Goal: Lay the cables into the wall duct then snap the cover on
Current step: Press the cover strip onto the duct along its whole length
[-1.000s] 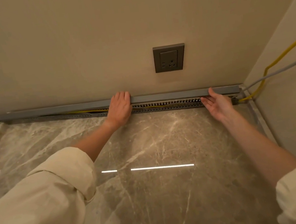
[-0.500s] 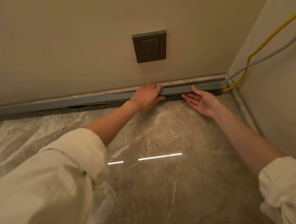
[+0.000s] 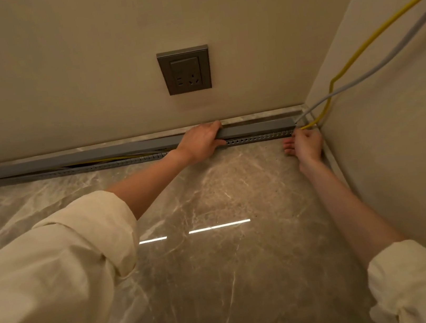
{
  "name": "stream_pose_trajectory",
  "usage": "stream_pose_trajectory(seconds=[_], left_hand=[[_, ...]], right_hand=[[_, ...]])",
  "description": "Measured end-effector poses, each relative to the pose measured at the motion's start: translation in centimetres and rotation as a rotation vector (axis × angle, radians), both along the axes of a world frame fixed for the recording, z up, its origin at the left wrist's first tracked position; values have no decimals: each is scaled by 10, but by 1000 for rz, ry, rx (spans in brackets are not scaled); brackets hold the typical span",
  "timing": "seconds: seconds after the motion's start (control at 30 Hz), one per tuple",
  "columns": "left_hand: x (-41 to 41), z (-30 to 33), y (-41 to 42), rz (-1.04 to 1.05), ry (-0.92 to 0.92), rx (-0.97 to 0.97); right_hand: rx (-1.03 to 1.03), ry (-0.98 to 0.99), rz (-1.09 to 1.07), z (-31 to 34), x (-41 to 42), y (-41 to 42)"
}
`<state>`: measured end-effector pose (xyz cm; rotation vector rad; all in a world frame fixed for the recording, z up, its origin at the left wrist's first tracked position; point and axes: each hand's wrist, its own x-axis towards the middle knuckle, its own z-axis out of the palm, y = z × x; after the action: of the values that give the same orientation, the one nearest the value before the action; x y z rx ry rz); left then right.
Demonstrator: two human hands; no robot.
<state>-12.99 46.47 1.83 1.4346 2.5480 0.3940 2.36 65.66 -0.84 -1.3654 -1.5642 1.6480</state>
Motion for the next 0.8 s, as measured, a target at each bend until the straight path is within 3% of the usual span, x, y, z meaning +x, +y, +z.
stream_pose_trajectory(seconds=[0.27,0.5,0.7,0.8], left_hand=[[12,2,11,105,-112,96],[15,14,11,93,-71,81],[14,33,3,61,-40,89],[12,41,-3,57,-34,106]], right_hand=[[39,47,-5,-10,8,3],[5,186,-98,-1,13,-3],[-208,348,-173,19,0,-1],[-192,353,-154,32,-7,-1]])
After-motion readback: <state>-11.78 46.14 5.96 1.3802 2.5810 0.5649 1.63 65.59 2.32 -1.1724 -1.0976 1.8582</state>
